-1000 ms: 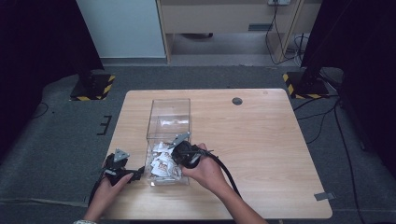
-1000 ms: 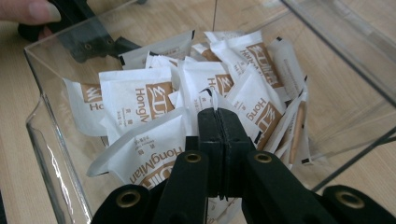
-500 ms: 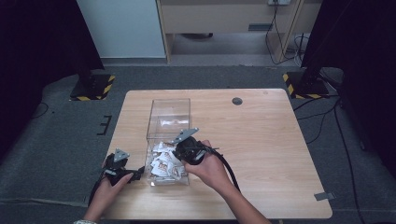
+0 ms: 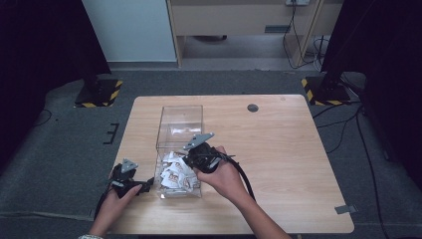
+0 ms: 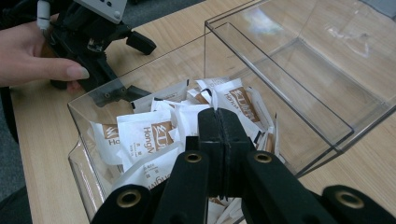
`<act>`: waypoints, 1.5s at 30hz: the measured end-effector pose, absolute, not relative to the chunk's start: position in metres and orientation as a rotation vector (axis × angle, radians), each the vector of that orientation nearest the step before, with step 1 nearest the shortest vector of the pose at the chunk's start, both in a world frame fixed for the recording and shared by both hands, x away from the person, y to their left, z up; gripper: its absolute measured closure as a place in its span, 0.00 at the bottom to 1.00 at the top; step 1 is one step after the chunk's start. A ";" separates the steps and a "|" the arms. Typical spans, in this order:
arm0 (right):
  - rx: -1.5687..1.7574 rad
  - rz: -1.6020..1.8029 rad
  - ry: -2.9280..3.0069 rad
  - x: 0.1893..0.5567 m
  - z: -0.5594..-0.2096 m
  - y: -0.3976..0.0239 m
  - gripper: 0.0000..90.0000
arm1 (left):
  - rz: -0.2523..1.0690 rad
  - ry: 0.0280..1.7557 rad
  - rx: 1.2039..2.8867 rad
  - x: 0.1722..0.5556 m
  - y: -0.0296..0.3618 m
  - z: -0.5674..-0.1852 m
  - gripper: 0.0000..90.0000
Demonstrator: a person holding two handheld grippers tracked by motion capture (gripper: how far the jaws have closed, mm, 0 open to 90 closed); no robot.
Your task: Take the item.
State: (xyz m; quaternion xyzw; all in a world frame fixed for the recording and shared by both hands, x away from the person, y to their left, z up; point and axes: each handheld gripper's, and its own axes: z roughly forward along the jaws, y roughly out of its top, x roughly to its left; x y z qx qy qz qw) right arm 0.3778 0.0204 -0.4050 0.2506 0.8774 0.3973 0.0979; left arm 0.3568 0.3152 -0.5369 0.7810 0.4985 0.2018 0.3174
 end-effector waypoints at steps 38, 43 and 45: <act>0.785 1.257 2.478 0.384 -0.368 -0.009 1.00 | 0.531 1.312 2.055 0.357 0.315 -0.537 0.00; 0.803 1.256 2.449 0.386 -0.362 -0.019 1.00 | 0.531 1.312 2.055 0.357 0.315 -0.537 0.00; 0.809 1.253 2.442 0.388 -0.360 -0.024 1.00 | 0.531 1.312 2.055 0.357 0.315 -0.537 0.00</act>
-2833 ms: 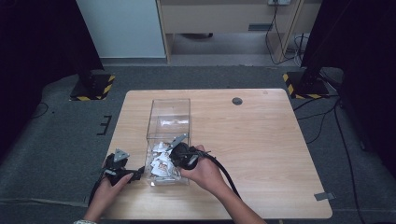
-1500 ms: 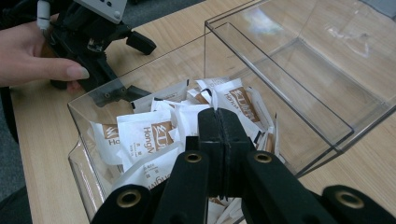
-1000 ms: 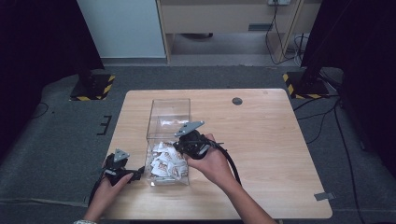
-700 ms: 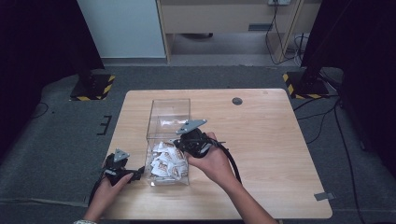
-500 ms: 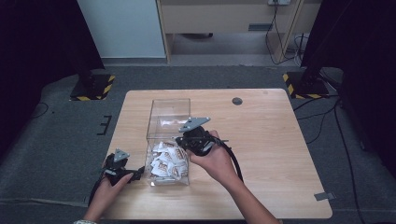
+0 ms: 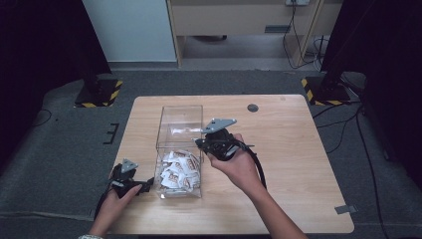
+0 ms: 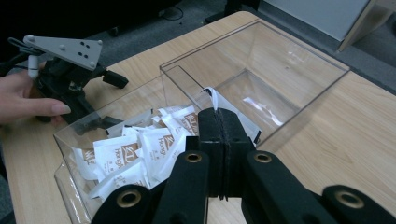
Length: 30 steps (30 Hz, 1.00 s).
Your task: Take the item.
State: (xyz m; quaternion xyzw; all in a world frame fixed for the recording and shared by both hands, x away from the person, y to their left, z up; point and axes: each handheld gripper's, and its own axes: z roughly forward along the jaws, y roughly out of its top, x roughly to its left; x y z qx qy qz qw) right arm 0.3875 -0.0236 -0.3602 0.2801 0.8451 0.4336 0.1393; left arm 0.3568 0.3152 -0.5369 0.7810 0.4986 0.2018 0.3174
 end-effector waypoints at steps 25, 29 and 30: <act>0.940 1.177 2.360 0.403 -0.370 -0.082 1.00 | 0.531 1.312 2.055 0.357 0.315 -0.537 0.00; 0.956 1.164 2.355 0.405 -0.372 -0.087 0.99 | 0.531 1.312 2.055 0.357 0.315 -0.537 0.00; 0.962 1.163 2.354 0.405 -0.373 -0.088 0.99 | 0.531 1.312 2.055 0.357 0.315 -0.537 0.00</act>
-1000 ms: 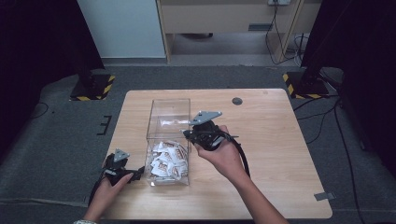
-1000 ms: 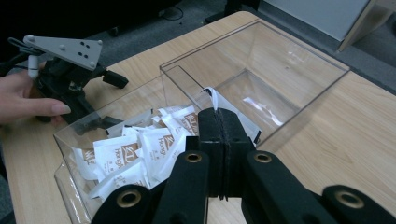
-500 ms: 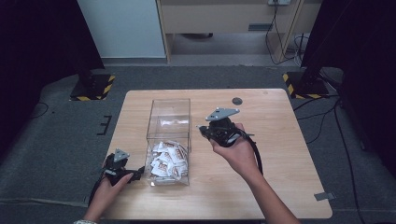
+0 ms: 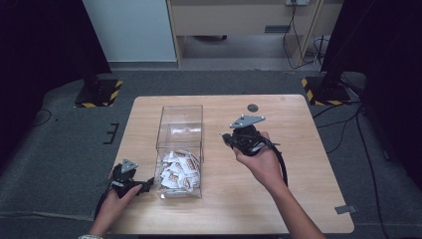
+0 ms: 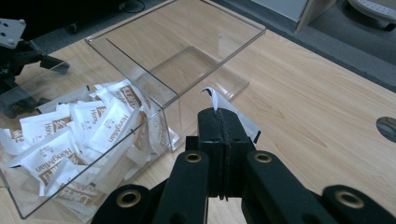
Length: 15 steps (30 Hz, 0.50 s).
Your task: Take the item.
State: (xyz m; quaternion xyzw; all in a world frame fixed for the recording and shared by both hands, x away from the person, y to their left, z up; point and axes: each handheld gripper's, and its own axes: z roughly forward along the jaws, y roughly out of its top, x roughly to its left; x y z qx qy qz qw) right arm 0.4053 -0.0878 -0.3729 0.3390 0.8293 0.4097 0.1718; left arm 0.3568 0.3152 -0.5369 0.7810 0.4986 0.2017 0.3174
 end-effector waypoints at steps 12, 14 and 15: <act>1.030 1.136 2.333 0.414 -0.384 -0.107 0.99 | 0.531 1.312 2.055 0.357 0.315 -0.537 0.00; 1.041 1.130 2.328 0.415 -0.386 -0.110 0.99 | 0.531 1.312 2.055 0.357 0.315 -0.537 0.00; 1.043 1.129 2.324 0.416 -0.387 -0.111 0.99 | 0.531 1.311 2.057 0.357 0.315 -0.537 0.00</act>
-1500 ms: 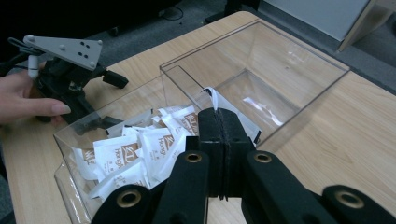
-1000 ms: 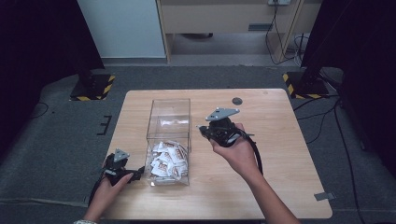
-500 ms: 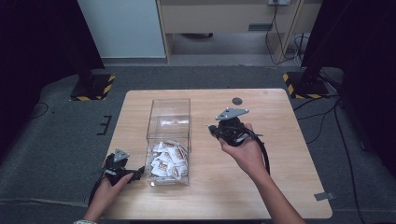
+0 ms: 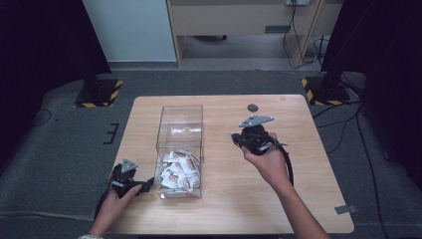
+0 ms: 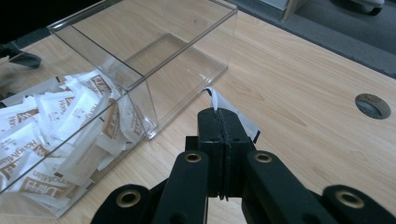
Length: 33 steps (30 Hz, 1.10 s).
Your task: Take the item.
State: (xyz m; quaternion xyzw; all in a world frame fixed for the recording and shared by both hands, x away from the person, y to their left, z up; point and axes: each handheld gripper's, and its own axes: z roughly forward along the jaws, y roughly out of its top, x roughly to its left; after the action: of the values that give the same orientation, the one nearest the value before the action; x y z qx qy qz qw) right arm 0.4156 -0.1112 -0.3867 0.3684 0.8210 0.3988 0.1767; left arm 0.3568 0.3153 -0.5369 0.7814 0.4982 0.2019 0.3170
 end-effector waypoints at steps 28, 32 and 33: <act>1.149 1.062 2.288 0.431 -0.412 -0.139 0.99 | 0.532 1.312 2.055 0.357 0.315 -0.537 0.00; 1.158 1.059 2.281 0.433 -0.416 -0.142 0.99 | 0.532 1.312 2.055 0.357 0.315 -0.537 0.00; 1.170 1.057 2.284 0.433 -0.418 -0.142 0.98 | 0.532 1.312 2.055 0.357 0.315 -0.537 0.00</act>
State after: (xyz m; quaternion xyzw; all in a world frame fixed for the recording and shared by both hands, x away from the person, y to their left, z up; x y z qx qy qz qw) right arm 0.4330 -0.1423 -0.4177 0.4145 0.8092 0.3744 0.1822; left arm 0.3567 0.3151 -0.5369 0.7809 0.4986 0.2022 0.3175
